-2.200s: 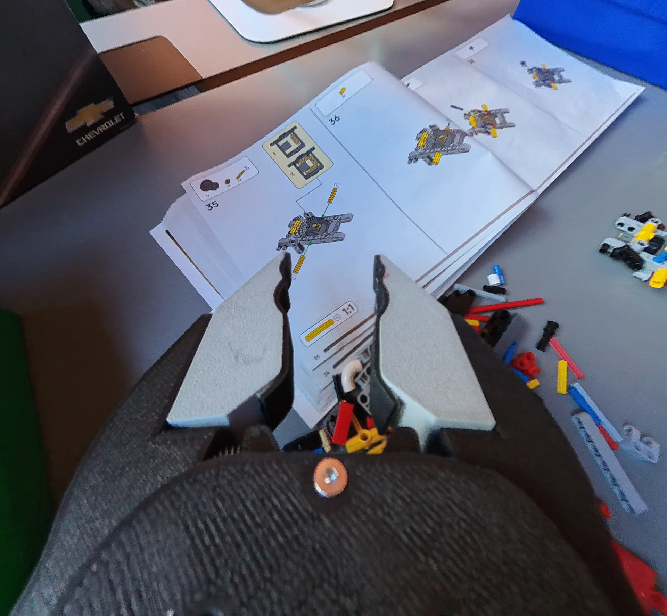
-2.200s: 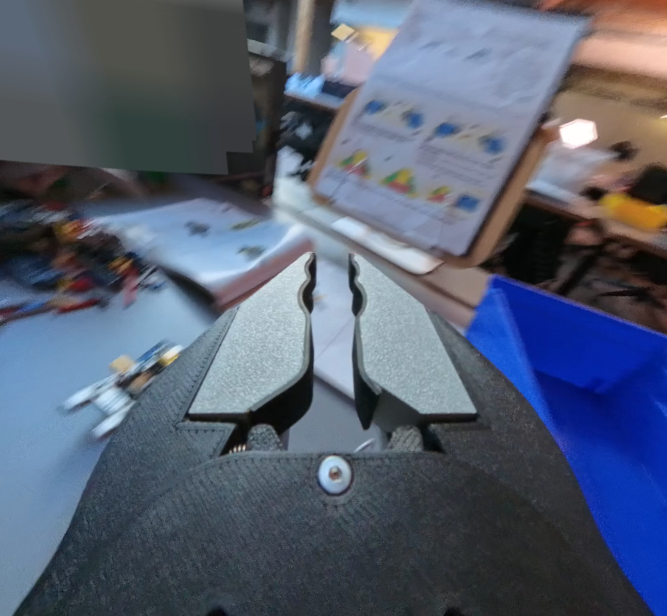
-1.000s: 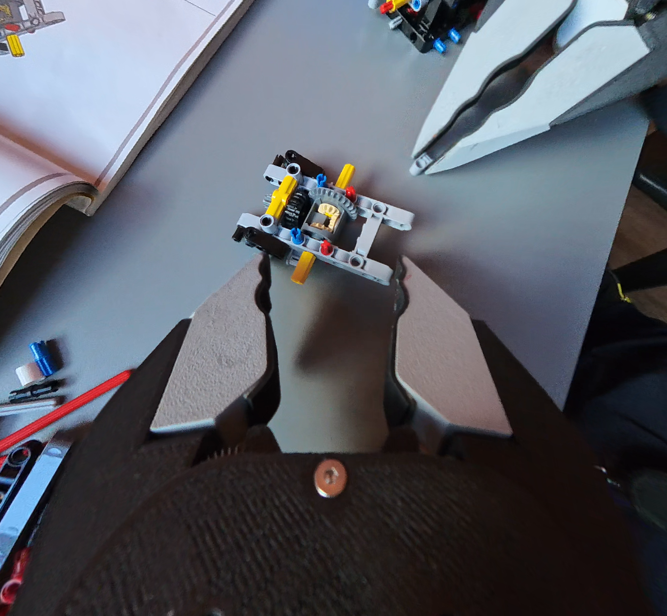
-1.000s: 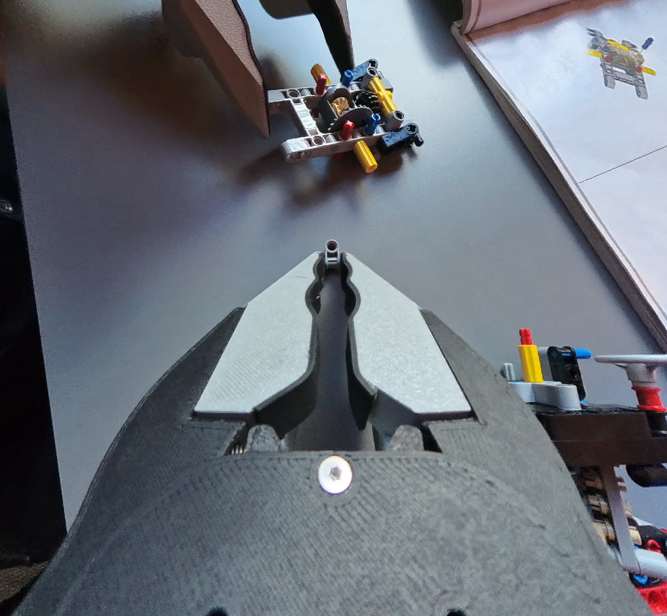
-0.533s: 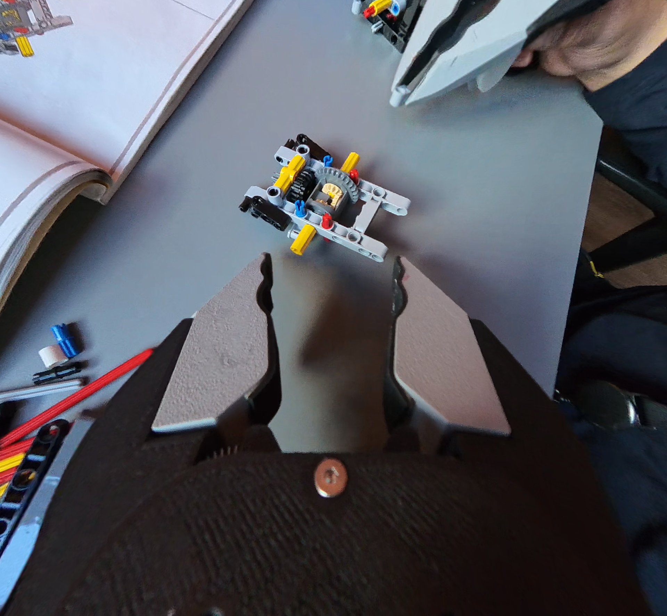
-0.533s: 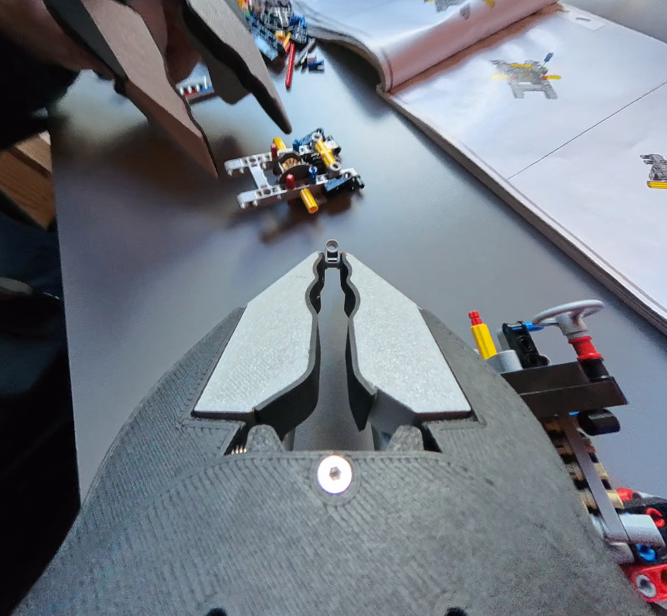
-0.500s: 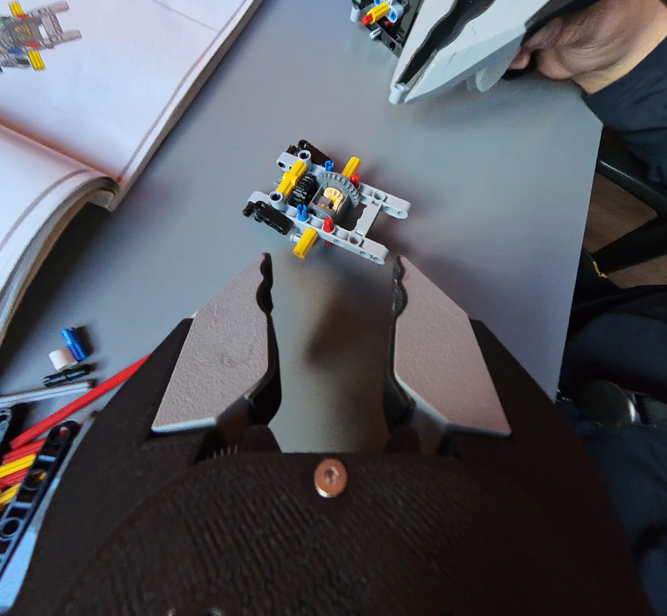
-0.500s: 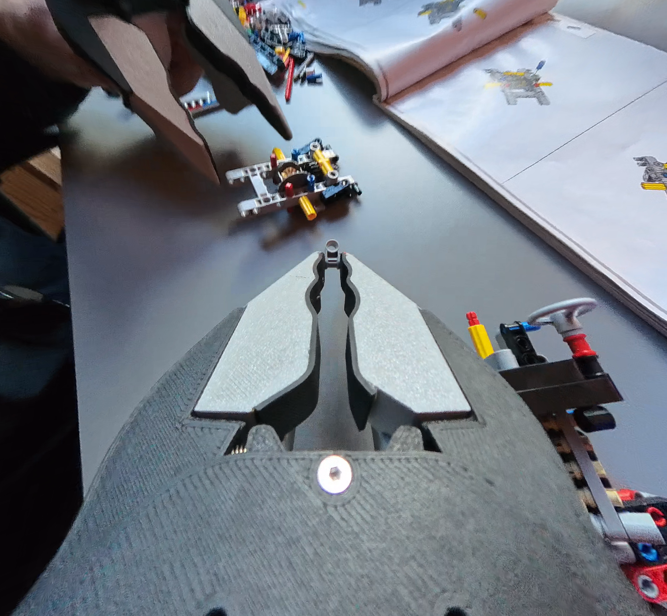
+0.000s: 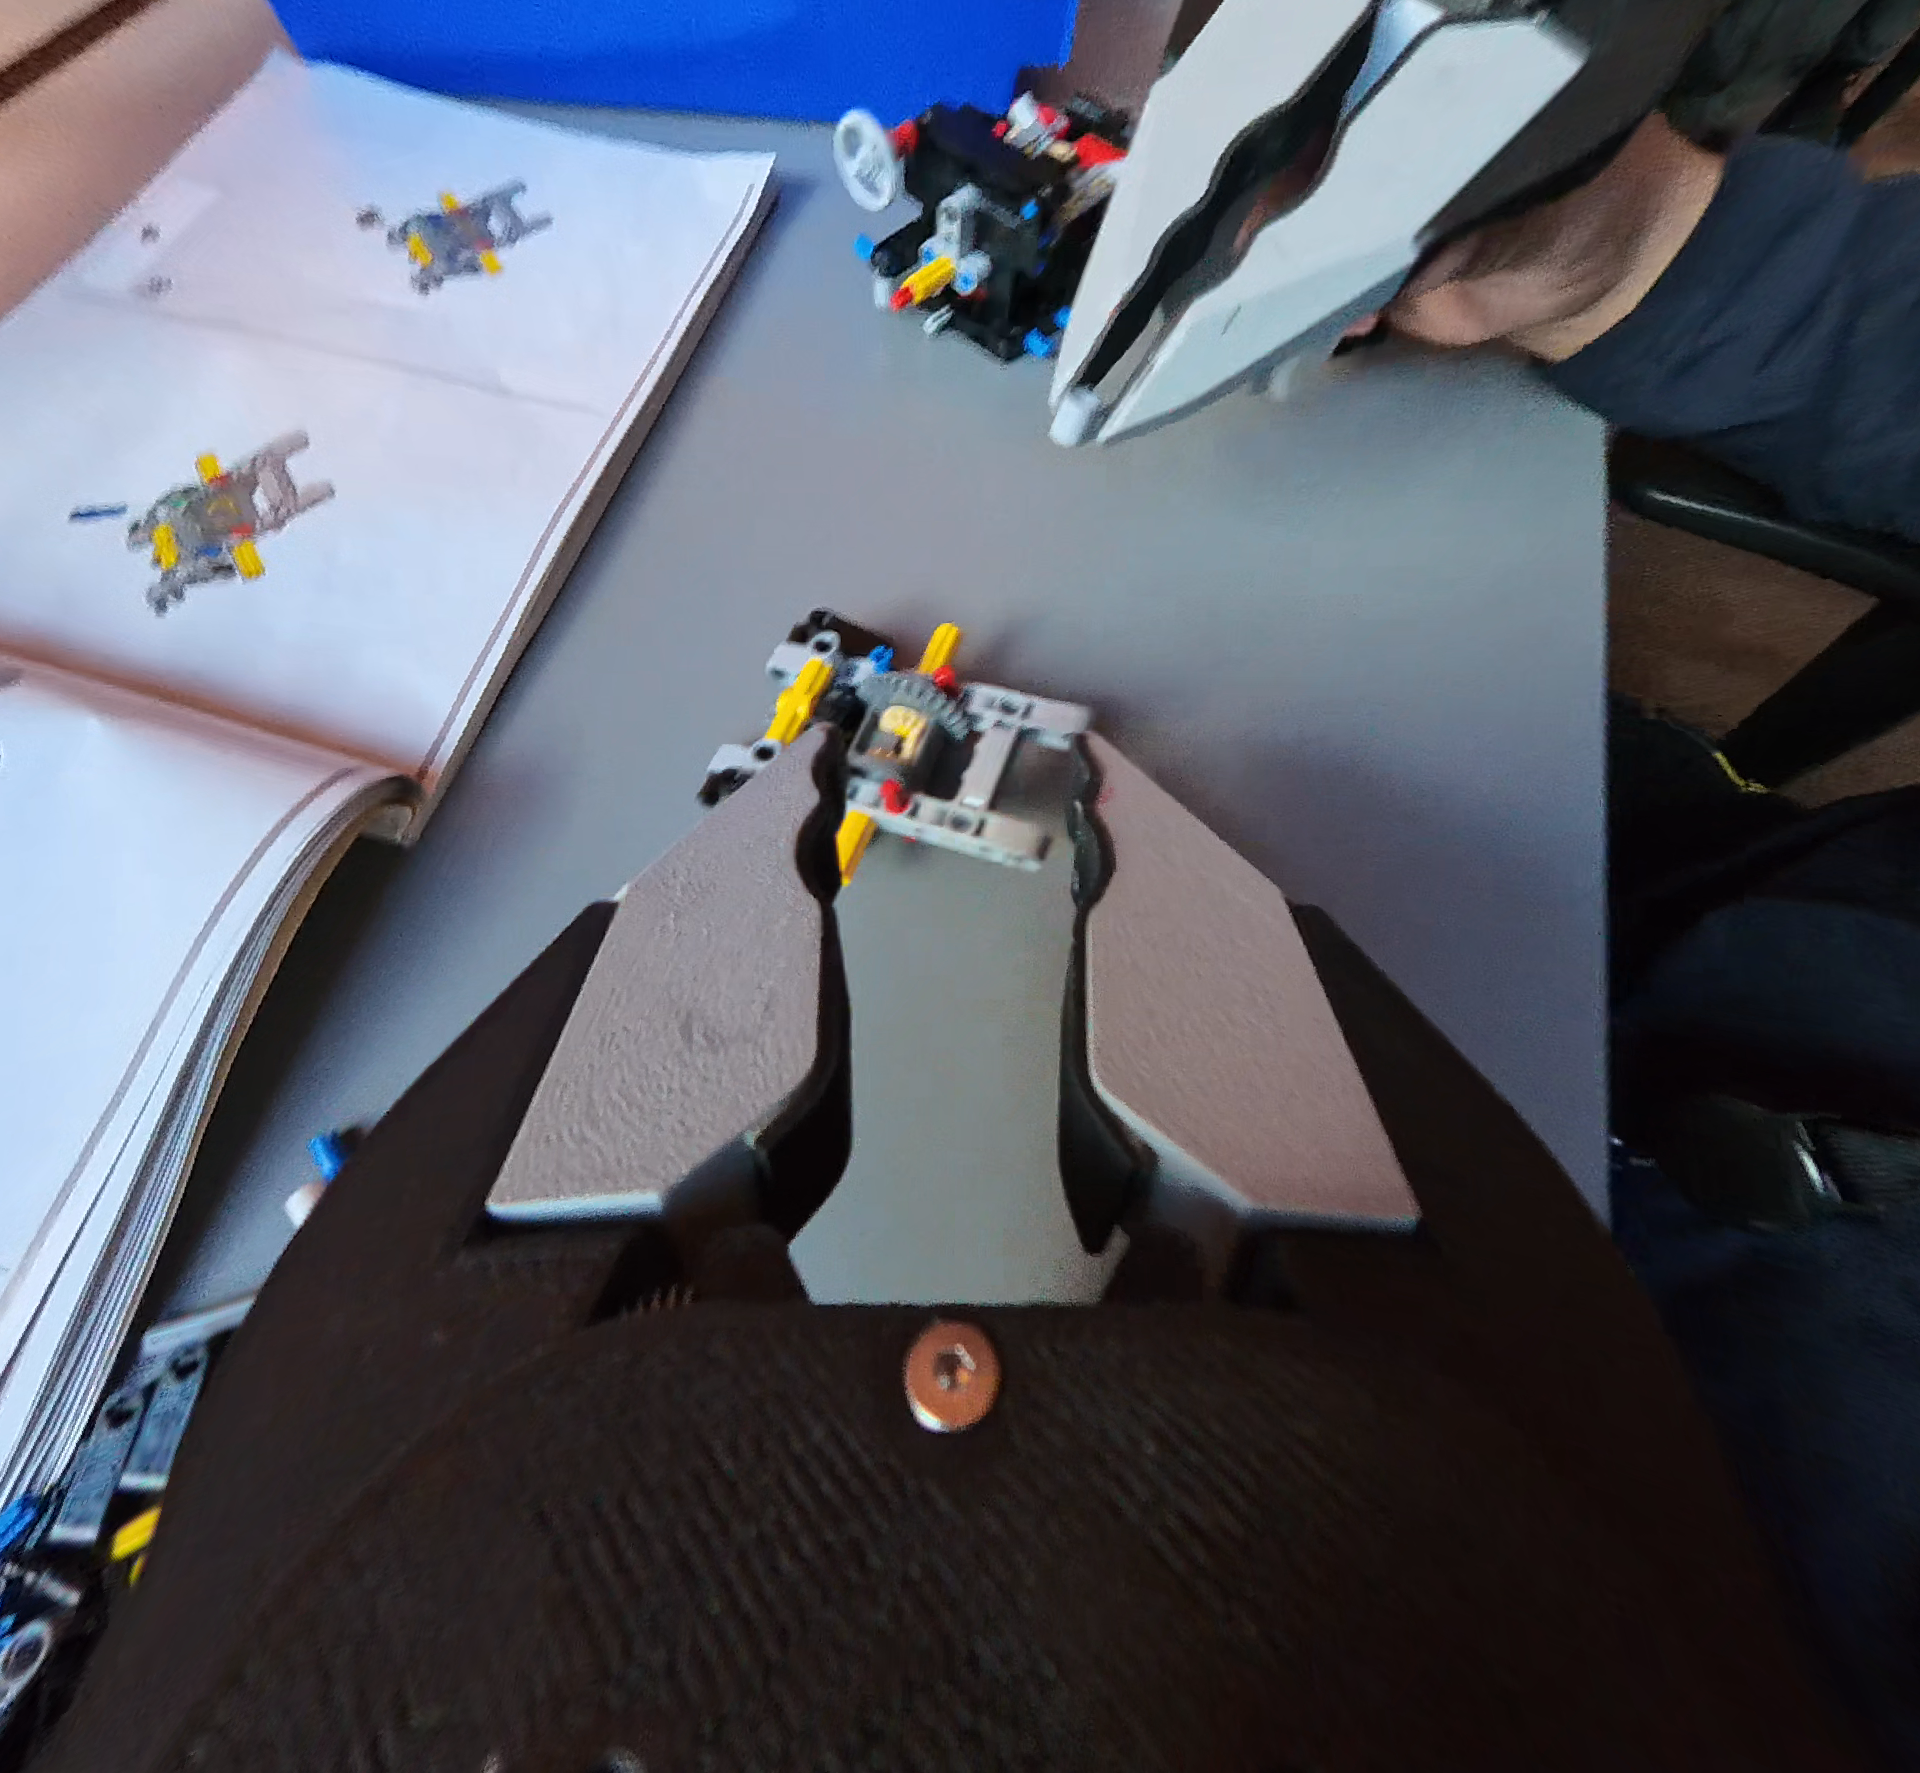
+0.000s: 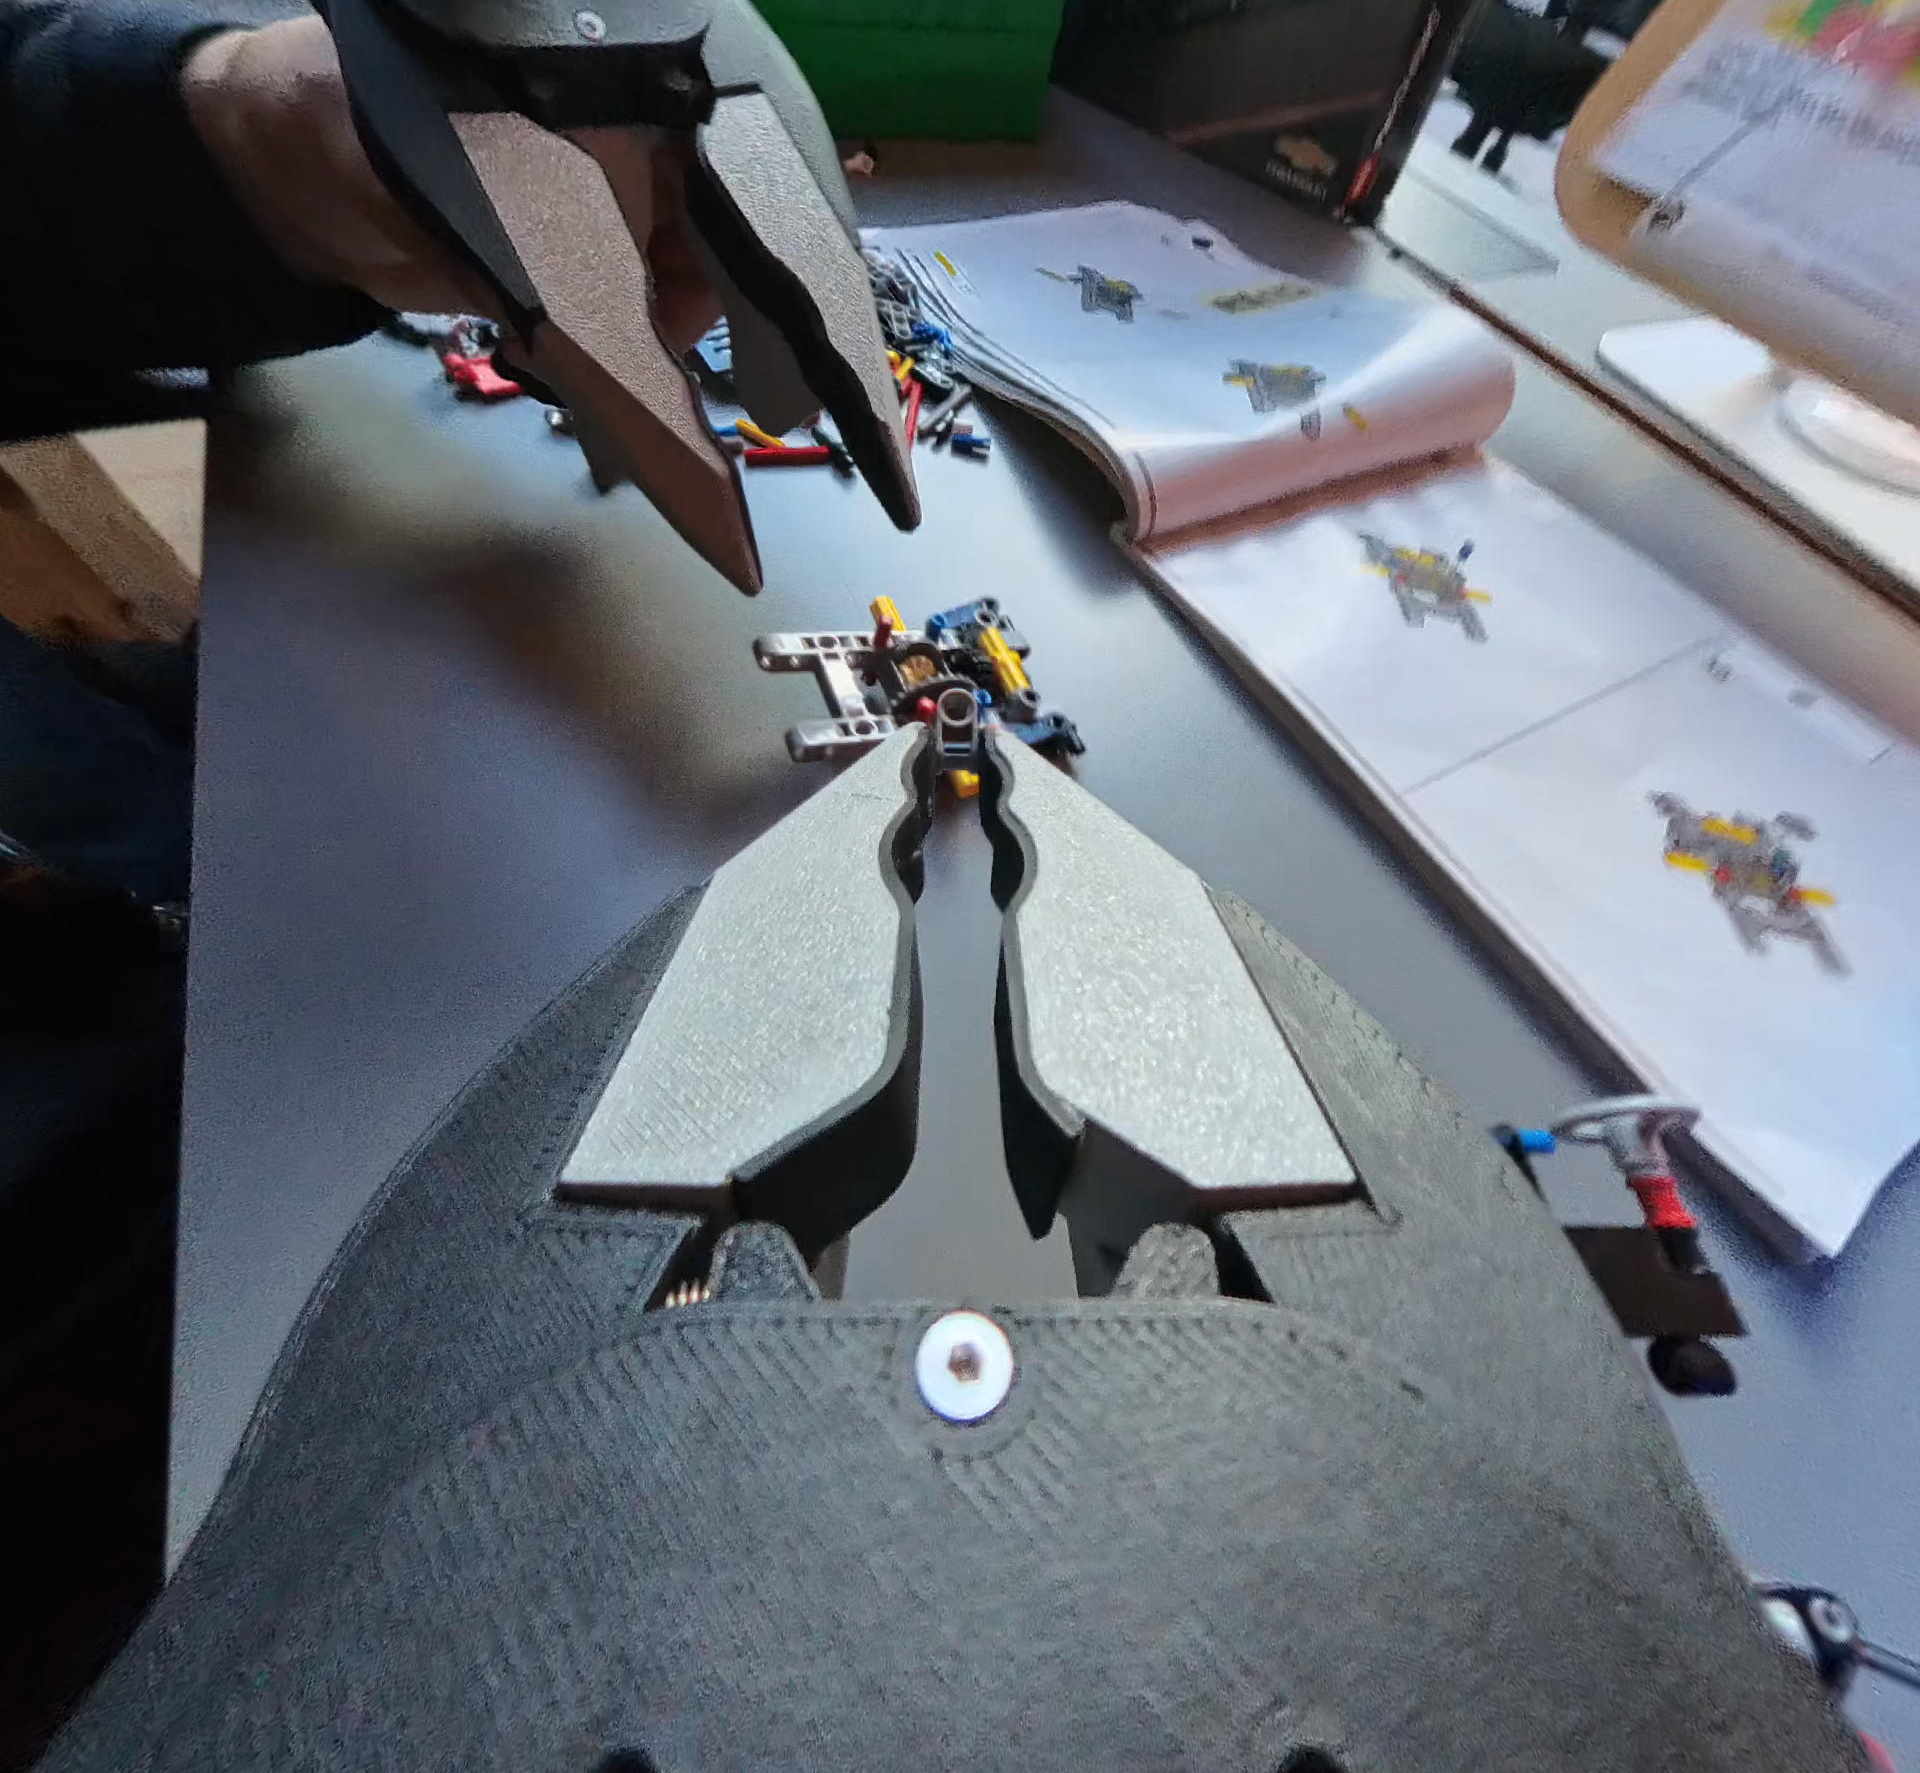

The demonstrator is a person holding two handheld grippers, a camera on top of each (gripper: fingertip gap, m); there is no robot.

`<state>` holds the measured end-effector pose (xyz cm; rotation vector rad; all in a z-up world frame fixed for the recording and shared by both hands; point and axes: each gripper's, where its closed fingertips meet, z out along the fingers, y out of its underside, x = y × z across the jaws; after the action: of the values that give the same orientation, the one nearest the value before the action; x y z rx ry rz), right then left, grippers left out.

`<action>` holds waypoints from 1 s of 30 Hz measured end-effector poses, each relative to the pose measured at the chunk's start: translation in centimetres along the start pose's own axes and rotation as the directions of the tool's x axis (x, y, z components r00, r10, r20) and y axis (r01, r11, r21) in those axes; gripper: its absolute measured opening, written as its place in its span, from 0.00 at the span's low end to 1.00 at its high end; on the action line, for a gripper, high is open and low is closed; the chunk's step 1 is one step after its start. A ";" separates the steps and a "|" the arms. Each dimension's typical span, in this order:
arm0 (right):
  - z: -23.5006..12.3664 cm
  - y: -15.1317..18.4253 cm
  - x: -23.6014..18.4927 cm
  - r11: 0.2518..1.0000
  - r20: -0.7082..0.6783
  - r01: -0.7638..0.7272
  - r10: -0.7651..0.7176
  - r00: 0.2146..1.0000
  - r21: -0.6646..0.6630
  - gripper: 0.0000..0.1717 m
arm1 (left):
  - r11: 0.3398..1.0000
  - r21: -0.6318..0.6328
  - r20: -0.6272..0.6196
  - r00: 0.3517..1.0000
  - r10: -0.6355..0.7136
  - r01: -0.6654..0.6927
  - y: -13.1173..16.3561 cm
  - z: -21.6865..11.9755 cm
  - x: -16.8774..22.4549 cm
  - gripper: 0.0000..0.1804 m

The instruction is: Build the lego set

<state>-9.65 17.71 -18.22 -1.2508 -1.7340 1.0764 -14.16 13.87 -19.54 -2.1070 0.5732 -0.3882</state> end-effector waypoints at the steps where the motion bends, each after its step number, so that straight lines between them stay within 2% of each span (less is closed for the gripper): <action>1: 0.1 -0.5 -0.5 0.999 -0.009 0.040 -0.040 0.999 0.000 0.03 | 1.000 0.014 -0.013 1.000 0.018 -0.018 -0.5 0.0 0.6 0.21; 5: 0.3 -1.9 -3.1 0.993 0.051 0.118 -0.117 0.992 -0.016 0.03 | 0.995 0.034 -0.058 0.994 0.092 -0.090 -1.4 0.3 2.5 0.19; 10: -0.4 -2.4 -5.5 0.991 0.132 0.130 -0.125 0.983 -0.033 0.03 | 0.969 0.123 -0.105 0.968 0.227 -0.214 -2.6 -0.2 4.9 0.03; 15: -1.1 -2.6 -7.2 0.993 0.169 0.113 -0.106 0.980 -0.032 0.03 | 0.956 0.149 -0.169 0.946 0.277 -0.253 -2.9 -0.6 7.3 0.07; 20: -1.5 -2.7 -8.2 0.997 0.200 0.073 -0.065 0.978 -0.034 0.03 | 0.945 0.150 -0.185 0.931 0.314 -0.290 -2.8 -0.7 8.7 0.01; 25: -1.6 -2.5 -8.7 0.993 0.194 0.100 -0.086 0.977 -0.062 0.03 | 0.947 0.149 -0.218 0.925 0.311 -0.284 -2.5 -0.9 9.9 0.08; 30: -1.7 -2.5 -9.4 0.990 0.206 0.125 -0.108 0.973 -0.072 0.03 | 0.949 0.144 -0.222 0.925 0.307 -0.280 -2.4 -0.9 10.0 0.03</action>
<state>-6.56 8.62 -16.03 -1.1056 -1.9987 1.1024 -5.51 9.11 -16.49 -1.8432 0.9761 -0.4956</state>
